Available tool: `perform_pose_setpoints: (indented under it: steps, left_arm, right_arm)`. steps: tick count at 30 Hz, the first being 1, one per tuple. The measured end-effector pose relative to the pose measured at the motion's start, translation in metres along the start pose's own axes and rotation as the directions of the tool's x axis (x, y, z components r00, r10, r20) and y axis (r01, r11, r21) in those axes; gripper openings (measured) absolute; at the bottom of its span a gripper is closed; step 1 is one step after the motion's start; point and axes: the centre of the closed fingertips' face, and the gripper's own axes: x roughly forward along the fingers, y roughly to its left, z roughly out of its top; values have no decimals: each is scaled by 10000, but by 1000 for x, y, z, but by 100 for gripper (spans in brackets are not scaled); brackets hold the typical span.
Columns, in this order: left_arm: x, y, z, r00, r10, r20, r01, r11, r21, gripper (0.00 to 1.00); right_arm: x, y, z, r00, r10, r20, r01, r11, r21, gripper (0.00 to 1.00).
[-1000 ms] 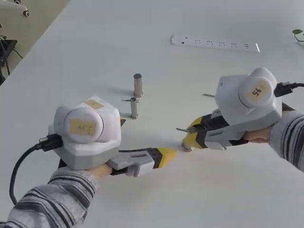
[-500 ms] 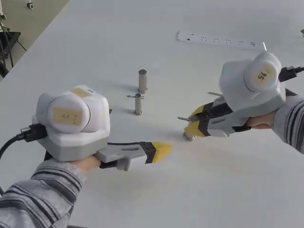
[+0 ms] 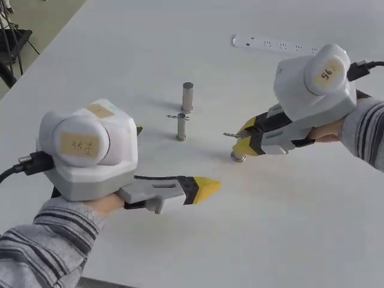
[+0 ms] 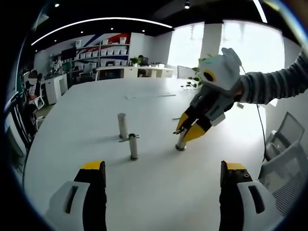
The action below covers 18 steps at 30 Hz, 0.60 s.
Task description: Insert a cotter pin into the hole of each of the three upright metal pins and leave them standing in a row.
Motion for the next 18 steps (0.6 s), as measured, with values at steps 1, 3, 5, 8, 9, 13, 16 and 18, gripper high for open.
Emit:
perform_pose_setpoints:
  steps: [1, 3, 5, 8, 9, 13, 16, 18]
  left_arm:
    - [-1, 0, 0, 10000, -20, 14, 20, 10000, -21, 99]
    - [-1, 1, -1, 10000, -8, 25, 8, 10000, -11, 99]
    - [-1, 2, -2, 10000, -1, -6, 1, 10000, -14, 98]
    - [-1, 2, -3, 10000, -28, -10, 28, 10000, -74, 98]
    - [-1, 3, -4, 10000, -33, -17, 33, 10000, -78, 98]
    - [0, 3, -6, 10000, -54, -81, 53, 9999, -123, 98]
    - [1, 2, -6, 9999, -78, -72, 77, 9999, -144, 98]
    - [2, 1, -6, 9999, -124, -61, 124, 9999, -115, 98]
  right_arm:
    - [1, -4, 0, 10000, 10, -8, -10, 10000, -6, 9]
    - [3, -7, 0, 10000, 21, -41, -22, 10000, -31, 9]
    - [4, -9, 1, 10000, 12, -89, -13, 9999, -121, 9]
    - [7, -17, 0, 9999, 39, -142, -41, 9999, -144, 9]
    - [7, -16, 1, 9999, 64, -147, -67, 9998, -187, 9]
    - [9, -18, 0, 9997, 110, -223, -116, 9996, -260, 9]
    - [11, -18, 1, 9997, 151, -175, -155, 9996, -237, 9]
    - [11, -18, 2, 9997, 178, -169, -183, 9995, -255, 9]
